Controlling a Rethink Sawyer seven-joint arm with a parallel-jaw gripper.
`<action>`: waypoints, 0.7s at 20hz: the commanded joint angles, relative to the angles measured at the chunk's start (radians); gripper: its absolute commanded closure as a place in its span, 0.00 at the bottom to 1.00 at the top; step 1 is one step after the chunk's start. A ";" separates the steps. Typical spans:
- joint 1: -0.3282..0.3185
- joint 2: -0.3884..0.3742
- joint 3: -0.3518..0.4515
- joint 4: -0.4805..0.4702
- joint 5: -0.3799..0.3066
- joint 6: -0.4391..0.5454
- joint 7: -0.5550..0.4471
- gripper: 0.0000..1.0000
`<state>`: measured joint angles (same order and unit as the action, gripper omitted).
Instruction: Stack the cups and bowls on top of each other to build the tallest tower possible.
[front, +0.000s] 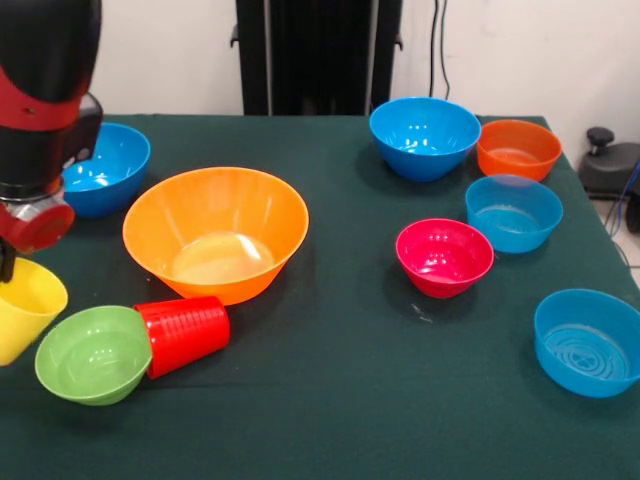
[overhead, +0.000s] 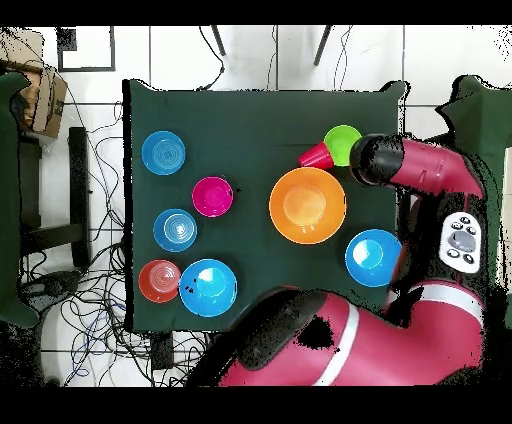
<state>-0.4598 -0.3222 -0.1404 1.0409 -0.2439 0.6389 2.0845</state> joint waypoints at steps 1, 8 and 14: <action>-0.034 -0.044 0.203 0.107 0.037 -0.070 -0.086 1.00; -0.026 -0.040 0.207 0.077 0.032 -0.026 -0.060 1.00; -0.001 -0.038 0.183 0.054 0.021 0.018 -0.047 1.00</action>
<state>-0.4925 -0.3582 -0.0730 1.0522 -0.2296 0.6310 2.0845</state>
